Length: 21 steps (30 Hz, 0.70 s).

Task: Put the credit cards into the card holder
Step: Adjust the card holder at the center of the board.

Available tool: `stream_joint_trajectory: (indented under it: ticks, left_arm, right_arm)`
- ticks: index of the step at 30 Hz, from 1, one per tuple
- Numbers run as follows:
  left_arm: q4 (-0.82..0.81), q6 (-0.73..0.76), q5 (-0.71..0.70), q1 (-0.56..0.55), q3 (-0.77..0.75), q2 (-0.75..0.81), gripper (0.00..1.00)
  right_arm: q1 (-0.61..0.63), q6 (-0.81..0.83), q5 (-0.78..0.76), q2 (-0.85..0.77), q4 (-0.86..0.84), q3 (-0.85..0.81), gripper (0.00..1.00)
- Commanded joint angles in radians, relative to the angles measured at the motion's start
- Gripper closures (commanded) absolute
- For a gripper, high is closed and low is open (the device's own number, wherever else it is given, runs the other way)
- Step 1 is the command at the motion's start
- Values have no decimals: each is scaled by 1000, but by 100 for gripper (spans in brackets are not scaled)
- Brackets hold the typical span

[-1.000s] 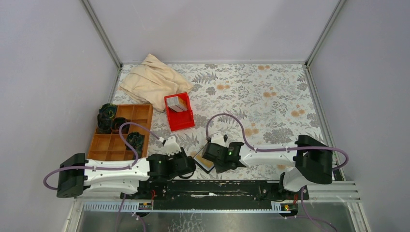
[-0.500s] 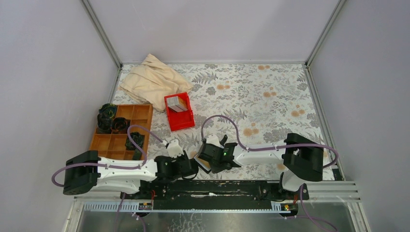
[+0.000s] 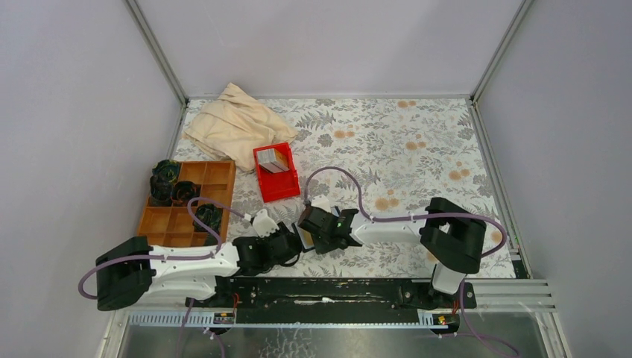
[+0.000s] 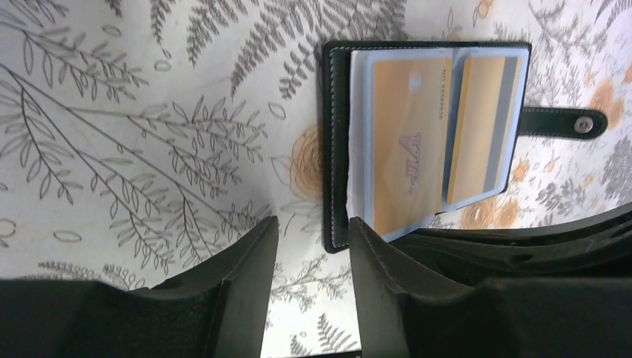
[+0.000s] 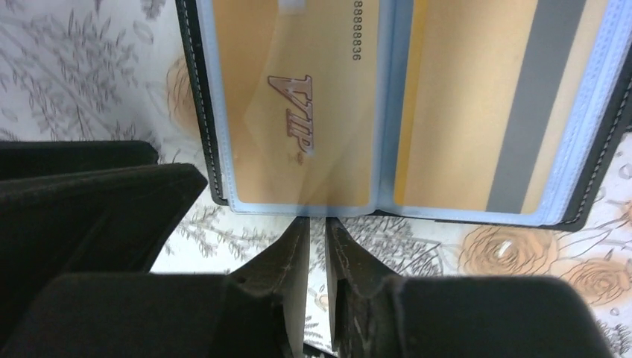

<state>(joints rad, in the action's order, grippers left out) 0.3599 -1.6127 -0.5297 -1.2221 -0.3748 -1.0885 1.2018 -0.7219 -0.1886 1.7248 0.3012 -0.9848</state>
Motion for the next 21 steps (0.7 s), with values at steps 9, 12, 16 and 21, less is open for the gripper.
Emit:
stream_joint_trajectory:
  ticks: [9, 12, 16, 21]
  left_arm:
    - [-96, 231, 89, 183, 4, -108, 51]
    - [-53, 254, 84, 200, -34, -90, 51]
    - [92, 238, 58, 203, -80, 2, 48]
    - [209, 168, 26, 209, -80, 134, 38]
  right_arm:
    - [-134, 86, 8, 83, 35, -70, 80]
    - [-133, 107, 42, 77, 76, -97, 78]
    - [-108, 128, 63, -3, 158, -149, 71]
    - [-99, 167, 4, -53, 234, -280, 61]
